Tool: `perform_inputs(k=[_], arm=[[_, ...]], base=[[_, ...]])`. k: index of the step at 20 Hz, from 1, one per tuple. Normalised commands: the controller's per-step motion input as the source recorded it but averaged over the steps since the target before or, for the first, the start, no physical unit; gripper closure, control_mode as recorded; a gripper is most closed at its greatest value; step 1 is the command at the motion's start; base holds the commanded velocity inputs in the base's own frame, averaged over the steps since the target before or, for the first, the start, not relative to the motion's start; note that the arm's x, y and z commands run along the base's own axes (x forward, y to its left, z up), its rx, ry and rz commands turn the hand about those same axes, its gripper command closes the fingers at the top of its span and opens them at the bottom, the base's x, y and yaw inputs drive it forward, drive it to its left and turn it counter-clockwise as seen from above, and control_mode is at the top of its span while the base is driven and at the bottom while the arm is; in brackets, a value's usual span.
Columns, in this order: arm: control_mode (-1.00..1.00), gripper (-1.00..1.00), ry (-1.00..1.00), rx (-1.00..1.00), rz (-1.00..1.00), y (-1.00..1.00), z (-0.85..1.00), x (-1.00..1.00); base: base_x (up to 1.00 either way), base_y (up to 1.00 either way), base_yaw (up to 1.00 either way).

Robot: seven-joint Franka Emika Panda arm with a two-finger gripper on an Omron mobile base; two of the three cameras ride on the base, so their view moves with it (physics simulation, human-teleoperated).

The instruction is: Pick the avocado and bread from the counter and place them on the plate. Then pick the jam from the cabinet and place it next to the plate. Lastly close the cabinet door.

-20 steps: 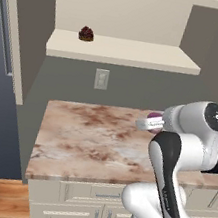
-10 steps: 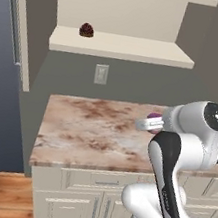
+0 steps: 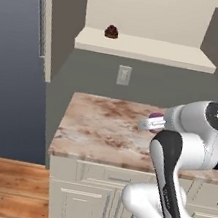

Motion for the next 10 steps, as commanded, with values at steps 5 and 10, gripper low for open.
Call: perform_inputs(k=[5,10], arm=[[1.0,1.0,0.0,0.0,0.0,0.0,0.0,0.0],[1.0,1.0,0.0,0.0,0.0,0.0,0.0,0.0]], base=[[-0.4,0.0,0.39],[-0.48,0.0,0.39]])
